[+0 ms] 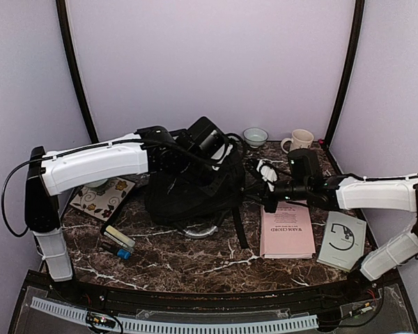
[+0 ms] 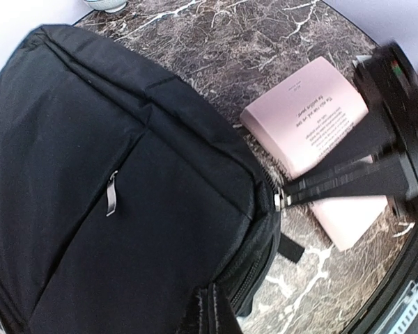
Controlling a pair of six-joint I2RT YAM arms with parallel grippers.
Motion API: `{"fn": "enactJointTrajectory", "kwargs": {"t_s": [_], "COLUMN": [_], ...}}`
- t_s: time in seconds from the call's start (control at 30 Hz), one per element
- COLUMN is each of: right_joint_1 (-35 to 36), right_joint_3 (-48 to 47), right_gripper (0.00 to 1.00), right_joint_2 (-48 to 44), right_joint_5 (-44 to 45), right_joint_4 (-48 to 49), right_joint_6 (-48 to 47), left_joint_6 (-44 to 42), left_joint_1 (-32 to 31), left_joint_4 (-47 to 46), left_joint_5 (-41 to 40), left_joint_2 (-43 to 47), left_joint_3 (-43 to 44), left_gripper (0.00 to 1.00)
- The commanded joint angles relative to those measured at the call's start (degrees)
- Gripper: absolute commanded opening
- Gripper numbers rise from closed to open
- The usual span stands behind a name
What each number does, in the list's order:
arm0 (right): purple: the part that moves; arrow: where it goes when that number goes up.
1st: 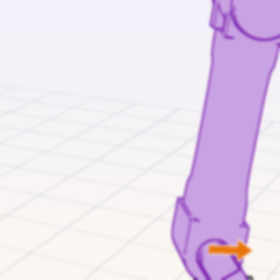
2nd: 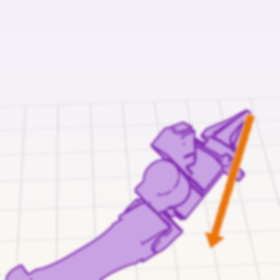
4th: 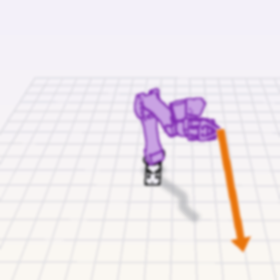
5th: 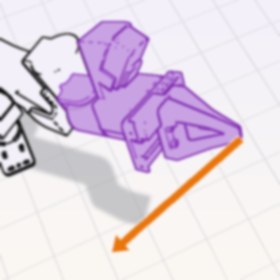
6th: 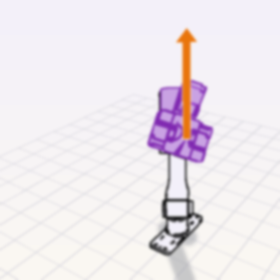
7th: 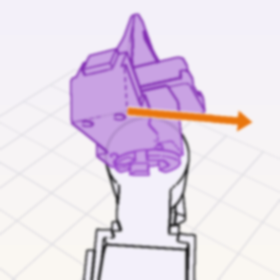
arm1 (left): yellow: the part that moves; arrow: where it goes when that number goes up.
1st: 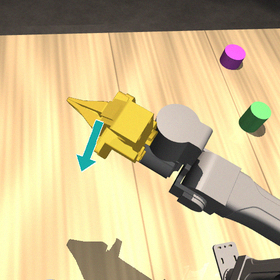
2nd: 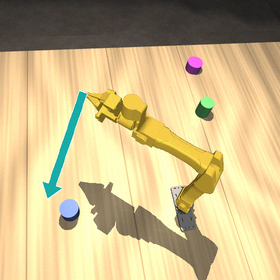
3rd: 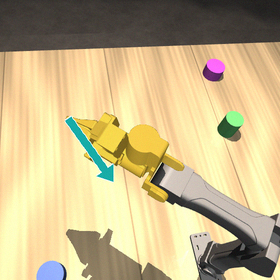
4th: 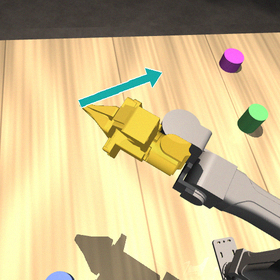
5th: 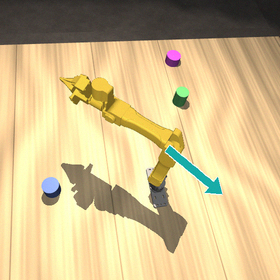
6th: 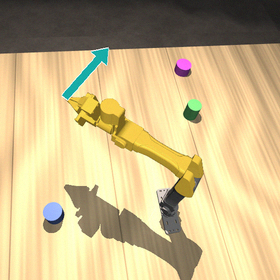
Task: Pack the student bag
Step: Unzip the largest pocket of the student bag.
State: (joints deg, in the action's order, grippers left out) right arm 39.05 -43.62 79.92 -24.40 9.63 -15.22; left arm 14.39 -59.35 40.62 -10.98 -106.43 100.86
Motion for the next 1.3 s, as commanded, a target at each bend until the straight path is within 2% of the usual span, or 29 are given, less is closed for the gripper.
{"fn": "enactJointTrajectory", "kwargs": {"t_s": [0.0,0.1,0.27,0.7,0.9,1.0,1.07,1.1,1.2,1.27], "right_joint_1": [2.11,2.24,2.43,2.77,2.77,2.71,2.76,2.79,2.76,2.73], "right_joint_3": [-0.14,0.28,2.52,4.15,5.7,6.57,7.07,7.38,7.93,8.22], "right_gripper": [0.0,0.0,0.0,0.0,0.0,0.0,0.0,0.0,0.0,0.0], "right_joint_2": [-3.2,-4.79,-6.82,-6.17,-7.34,-8.91,-9.83,-10.24,-11.29,-11.53], "right_joint_5": [-1.88,-1.3,-1.12,2.25,3.08,4.66,5.68,6.25,6.94,7.51], "right_joint_4": [-4.43,-5.16,-0.24,7.51,10.2,9.91,9.53,9.64,9.8,9.71], "right_joint_6": [0.84,2.05,6.83,15.76,17.39,16.18,15.77,15.79,15.5,15.43], "left_joint_6": [4.04,7.12,10.96,16.84,17.08,13.62,9.92,8.05,2.11,-1.24], "left_joint_1": [1.29,1.98,2.99,3.37,3.37,3.53,3.69,3.88,4.39,4.63], "left_joint_4": [0.03,-0.46,-4.3,-14.39,-14.41,-9.68,-4.05,-1.46,4.77,7.74], "left_joint_5": [-1.97,0.04,5.26,15.41,15.91,15.82,14.94,15.25,16.31,16.7], "left_joint_2": [-3.71,-5.26,-7.11,-10.64,-11.24,-11.21,-10.98,-10.61,-7.72,-4.82], "left_joint_3": [5.13,7.0,8.84,14.14,15.17,17.28,20.75,21.92,22.41,20.55], "left_gripper": [0.0,0.0,0.0,0.0,0.0,0.0,0.05,0.12,0.43,0.6]}}
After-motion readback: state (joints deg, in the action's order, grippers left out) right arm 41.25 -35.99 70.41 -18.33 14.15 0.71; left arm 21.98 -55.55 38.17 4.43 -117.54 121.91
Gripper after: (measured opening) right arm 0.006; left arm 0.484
